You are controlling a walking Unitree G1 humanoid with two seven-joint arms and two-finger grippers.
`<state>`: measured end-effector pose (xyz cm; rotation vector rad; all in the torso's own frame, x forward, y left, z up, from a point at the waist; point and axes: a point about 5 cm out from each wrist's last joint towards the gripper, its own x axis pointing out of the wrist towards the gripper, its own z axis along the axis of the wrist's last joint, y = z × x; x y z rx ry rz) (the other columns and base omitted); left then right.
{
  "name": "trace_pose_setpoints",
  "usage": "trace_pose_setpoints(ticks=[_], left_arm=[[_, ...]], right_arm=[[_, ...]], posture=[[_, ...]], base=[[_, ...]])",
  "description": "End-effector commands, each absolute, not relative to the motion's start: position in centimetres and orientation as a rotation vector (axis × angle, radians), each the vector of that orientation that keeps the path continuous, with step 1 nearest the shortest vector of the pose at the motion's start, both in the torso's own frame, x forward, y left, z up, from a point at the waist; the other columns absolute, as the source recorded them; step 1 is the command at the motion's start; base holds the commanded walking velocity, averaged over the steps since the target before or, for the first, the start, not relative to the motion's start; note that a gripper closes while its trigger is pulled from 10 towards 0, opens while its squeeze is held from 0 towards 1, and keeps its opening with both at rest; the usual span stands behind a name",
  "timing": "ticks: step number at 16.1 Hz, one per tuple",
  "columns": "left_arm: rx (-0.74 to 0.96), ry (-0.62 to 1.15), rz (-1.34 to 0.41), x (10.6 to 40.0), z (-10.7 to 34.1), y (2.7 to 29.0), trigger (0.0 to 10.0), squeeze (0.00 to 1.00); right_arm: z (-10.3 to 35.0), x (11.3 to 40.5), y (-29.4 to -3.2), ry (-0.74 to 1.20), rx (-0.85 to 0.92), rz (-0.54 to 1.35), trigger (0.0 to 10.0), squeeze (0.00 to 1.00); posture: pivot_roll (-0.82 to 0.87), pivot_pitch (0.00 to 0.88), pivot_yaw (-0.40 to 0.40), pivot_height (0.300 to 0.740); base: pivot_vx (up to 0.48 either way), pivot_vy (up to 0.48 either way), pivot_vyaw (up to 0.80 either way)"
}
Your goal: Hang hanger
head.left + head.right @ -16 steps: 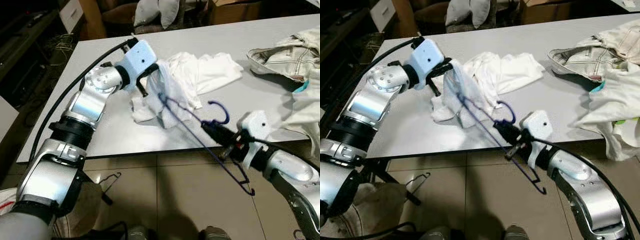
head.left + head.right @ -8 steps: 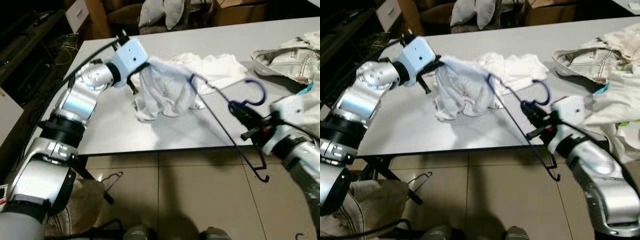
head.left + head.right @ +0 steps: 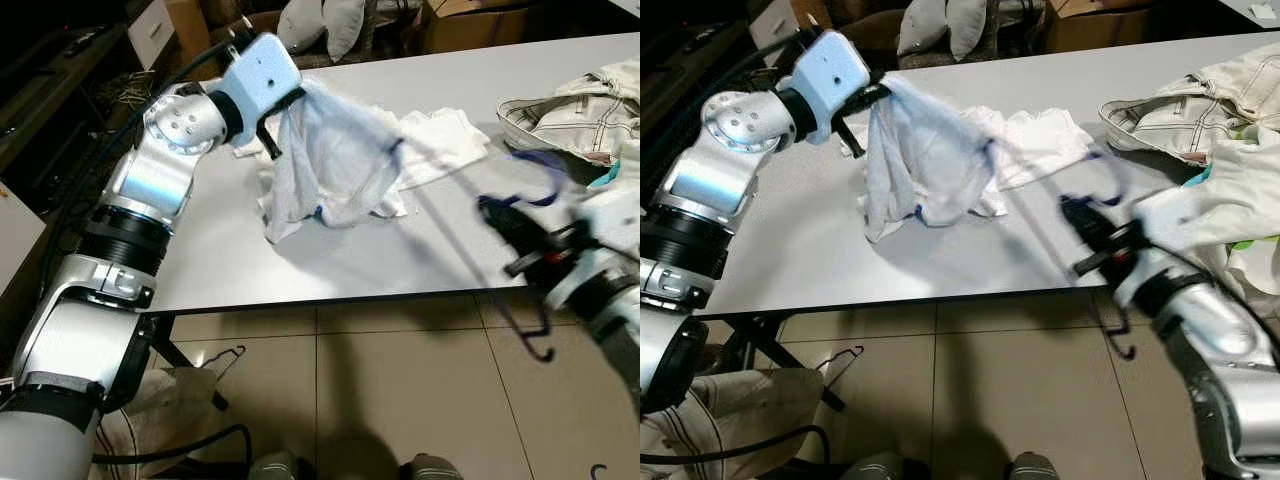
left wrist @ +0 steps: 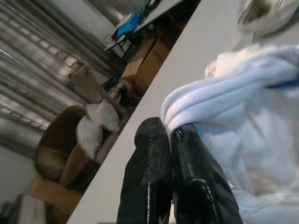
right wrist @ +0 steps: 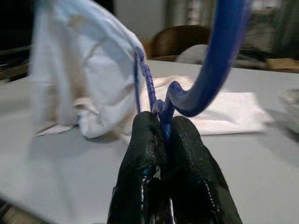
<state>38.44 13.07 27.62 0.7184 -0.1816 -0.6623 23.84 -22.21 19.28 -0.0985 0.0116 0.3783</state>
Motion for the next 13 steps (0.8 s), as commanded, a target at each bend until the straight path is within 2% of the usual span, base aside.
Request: trace_pose_setpoints(ticks=[1, 2, 5, 7, 9, 11, 13], left_arm=[[0.704, -0.235, -0.706, 38.0, 29.9, 13.4, 0.0, 0.00], [0.689, -0.169, -0.816, 37.6, 29.5, 14.2, 0.0, 0.00], [0.651, -0.174, -0.828, 37.6, 29.9, 15.1, 0.0, 0.00], [0.592, -0.220, -0.805, 37.5, 30.6, 15.6, 0.0, 0.00], [0.379, -0.393, -0.632, 37.9, 33.9, 17.0, 0.0, 0.00], [0.308, -0.444, -0.546, 38.1, 35.4, 18.1, 0.0, 0.00], [0.357, -0.405, -0.583, 38.1, 34.6, 18.0, 0.0, 0.00]], right_arm=[[19.8, 24.1, -22.8, -0.017, -0.083, 0.340, 10.0, 0.00], [20.2, 24.0, -23.0, -0.029, -0.080, 0.345, 10.0, 0.00], [20.5, 24.0, -22.9, -0.041, -0.087, 0.373, 10.0, 0.00], [20.8, 24.0, -22.7, -0.059, -0.080, 0.391, 10.0, 0.00], [21.8, 24.0, -22.6, -0.126, -0.050, 0.407, 10.0, 0.00], [22.1, 24.2, -22.8, -0.139, -0.042, 0.404, 10.0, 0.00], [21.9, 24.3, -22.7, -0.135, -0.043, 0.409, 10.0, 0.00]], posture=[[-0.21, 0.000, 0.153, 0.740], [-0.21, 0.000, 0.151, 0.740], [-0.20, 0.000, 0.143, 0.740], [-0.20, 0.000, 0.138, 0.740], [-0.19, 0.000, 0.126, 0.740], [-0.18, 0.000, 0.118, 0.740], [-0.18, 0.000, 0.115, 0.740]], base=[[0.000, 0.000, 0.00], [0.000, 0.000, 0.00], [0.000, 0.000, 0.00], [0.000, 0.000, 0.00], [0.000, 0.000, 0.00], [0.000, 0.000, 0.00], [0.000, 0.000, 0.00]])
